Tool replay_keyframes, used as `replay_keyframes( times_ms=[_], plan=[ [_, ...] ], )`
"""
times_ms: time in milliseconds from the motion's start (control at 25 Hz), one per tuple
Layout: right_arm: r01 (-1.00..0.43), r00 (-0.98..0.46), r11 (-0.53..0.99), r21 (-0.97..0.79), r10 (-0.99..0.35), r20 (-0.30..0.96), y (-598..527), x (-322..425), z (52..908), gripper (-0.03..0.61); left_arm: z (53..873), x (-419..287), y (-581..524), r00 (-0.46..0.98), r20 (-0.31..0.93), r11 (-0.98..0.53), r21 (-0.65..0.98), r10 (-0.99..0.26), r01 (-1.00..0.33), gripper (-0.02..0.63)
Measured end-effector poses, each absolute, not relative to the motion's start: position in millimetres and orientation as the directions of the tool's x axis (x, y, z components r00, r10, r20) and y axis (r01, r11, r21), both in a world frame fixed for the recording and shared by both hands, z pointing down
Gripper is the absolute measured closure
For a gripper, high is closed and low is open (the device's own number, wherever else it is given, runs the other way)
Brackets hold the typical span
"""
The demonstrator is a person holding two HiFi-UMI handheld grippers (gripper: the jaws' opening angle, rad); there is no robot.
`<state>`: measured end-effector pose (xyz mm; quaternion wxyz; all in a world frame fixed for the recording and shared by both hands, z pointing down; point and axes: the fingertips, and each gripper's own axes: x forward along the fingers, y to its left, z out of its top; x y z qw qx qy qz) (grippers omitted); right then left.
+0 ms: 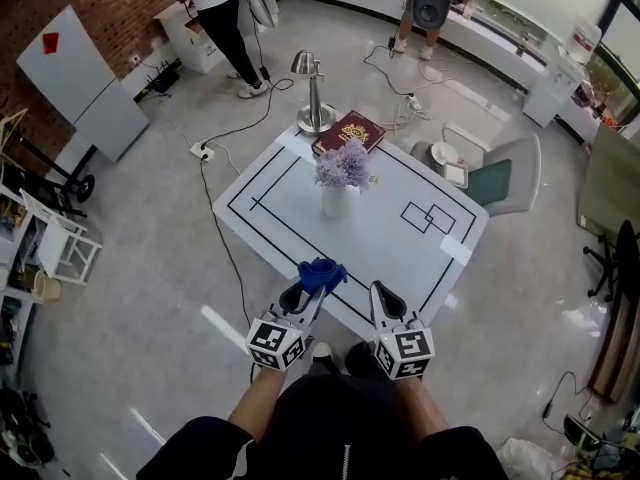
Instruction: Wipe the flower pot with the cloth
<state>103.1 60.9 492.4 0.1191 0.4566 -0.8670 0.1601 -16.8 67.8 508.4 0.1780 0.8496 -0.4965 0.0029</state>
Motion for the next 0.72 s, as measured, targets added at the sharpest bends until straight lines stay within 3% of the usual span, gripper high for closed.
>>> replay_keyframes(
  times_ms=[440, 720],
  plan=[
    [-0.765, -0.644, 0.598, -0.241, -0.687, 0.338, -2.4, 148.2, 490.1, 0.569, 534.6, -22.4, -7.2, 0.336, 0.269, -0.235, 0.345, -0.903, -0.909, 0.489],
    [-0.806, -0.590, 0.545, -0.230, -0.714, 0.377, -37.5, 156.9, 497.4, 0.569, 557.7, -47.6, -55.2, 0.323, 0.292, -0.226, 0.321, -0.900, -0.920, 0.489]
  ],
)
